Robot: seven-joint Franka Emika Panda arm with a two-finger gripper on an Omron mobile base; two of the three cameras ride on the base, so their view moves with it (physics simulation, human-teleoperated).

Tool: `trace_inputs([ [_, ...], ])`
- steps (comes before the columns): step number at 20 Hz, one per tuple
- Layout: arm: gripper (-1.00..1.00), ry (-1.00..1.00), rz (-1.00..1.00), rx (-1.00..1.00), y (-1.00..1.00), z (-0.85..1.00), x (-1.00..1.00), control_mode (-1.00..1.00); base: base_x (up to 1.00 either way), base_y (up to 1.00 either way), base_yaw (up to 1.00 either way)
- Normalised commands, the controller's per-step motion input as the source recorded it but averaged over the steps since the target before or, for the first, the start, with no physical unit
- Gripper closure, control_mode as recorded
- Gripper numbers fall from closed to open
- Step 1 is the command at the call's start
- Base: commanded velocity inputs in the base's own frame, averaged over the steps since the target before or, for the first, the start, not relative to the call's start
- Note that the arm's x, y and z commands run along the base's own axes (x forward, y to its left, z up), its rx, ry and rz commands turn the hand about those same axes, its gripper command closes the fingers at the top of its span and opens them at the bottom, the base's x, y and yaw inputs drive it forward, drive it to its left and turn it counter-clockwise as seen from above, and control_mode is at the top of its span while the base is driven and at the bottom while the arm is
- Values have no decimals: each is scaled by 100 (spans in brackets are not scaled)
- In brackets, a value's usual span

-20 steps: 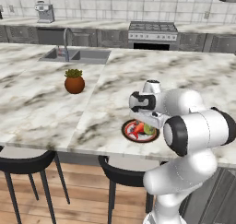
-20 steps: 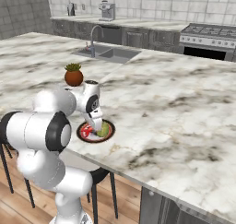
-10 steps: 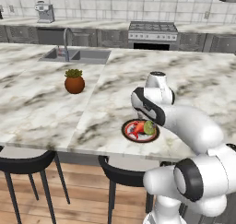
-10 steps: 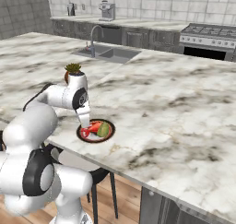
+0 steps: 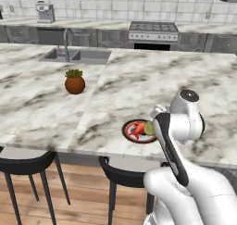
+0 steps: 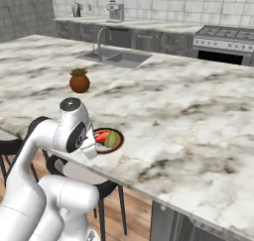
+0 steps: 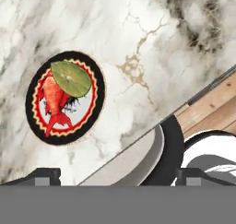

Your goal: Take the lemon wedge from the fridge and place it on the plate with fish on the dining counter.

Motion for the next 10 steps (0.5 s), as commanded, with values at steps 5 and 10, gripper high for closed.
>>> trace_inputs([
  [5, -100, -62, 0, -1, -47, 29, -100, -100, 0, 0, 0],
  [10, -100, -77, 6, -6, -13, 94, -100, -100, 0, 0, 0],
])
